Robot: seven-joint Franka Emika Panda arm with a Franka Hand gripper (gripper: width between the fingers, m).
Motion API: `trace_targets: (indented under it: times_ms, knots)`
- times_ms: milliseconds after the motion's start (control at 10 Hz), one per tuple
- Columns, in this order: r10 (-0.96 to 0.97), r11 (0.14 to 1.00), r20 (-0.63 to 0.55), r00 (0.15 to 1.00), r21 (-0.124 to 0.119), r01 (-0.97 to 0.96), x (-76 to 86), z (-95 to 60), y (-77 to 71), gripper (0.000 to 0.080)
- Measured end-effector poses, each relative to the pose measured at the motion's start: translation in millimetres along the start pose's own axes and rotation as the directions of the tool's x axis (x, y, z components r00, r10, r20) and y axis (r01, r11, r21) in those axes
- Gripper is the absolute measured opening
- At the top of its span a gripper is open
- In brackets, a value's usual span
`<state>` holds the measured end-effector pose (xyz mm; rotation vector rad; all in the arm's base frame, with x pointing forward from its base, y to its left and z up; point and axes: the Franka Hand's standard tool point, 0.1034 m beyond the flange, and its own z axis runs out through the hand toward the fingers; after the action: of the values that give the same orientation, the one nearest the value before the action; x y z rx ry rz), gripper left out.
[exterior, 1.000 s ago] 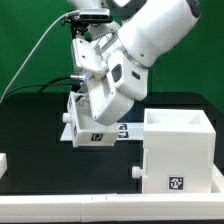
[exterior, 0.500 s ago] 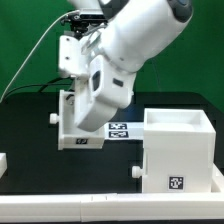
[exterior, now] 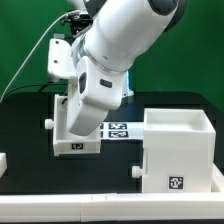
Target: Assemble drawer
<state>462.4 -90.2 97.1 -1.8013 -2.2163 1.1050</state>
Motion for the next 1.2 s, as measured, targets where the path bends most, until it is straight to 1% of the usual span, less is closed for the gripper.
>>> trace_targets:
  times_ms: [100,200,300,400,500,600,700,800,900,1100,1200]
  knots:
    - [-0.001,0.998,-0.014,1.000,-0.060,0.000,2.6,-0.7,-0.9,0.0043]
    - [-0.002,0.991,-0.032,0.999,-0.137,-0.002,5.6,-1.4,0.8,0.0043]
    - [-0.003,0.979,-0.048,0.999,-0.203,-0.007,8.3,-1.7,1.7,0.0043]
    - [-0.005,0.966,-0.062,0.998,-0.259,-0.012,10.7,-2.3,3.4,0.0043]
    - [-0.012,0.942,-0.074,0.997,-0.337,-0.014,12.8,-3.7,6.5,0.0043]
    - [-0.015,0.918,-0.092,0.996,-0.396,-0.023,15.8,-3.3,6.8,0.0043]
    - [-0.019,0.895,-0.108,0.994,-0.446,-0.031,18.4,-3.6,8.9,0.0043]
    - [-0.030,0.858,-0.118,0.993,-0.512,-0.035,21.0,-4.8,11.9,0.0043]
    - [-0.031,0.846,-0.131,0.991,-0.532,-0.044,22.8,-2.1,10.6,0.0043]
    - [-0.030,0.845,-0.133,0.991,-0.532,-0.046,23.3,-1.6,11.4,0.0043]
    - [0.006,0.836,-0.164,0.986,-0.541,-0.095,25.6,-2.2,16.5,0.0043]
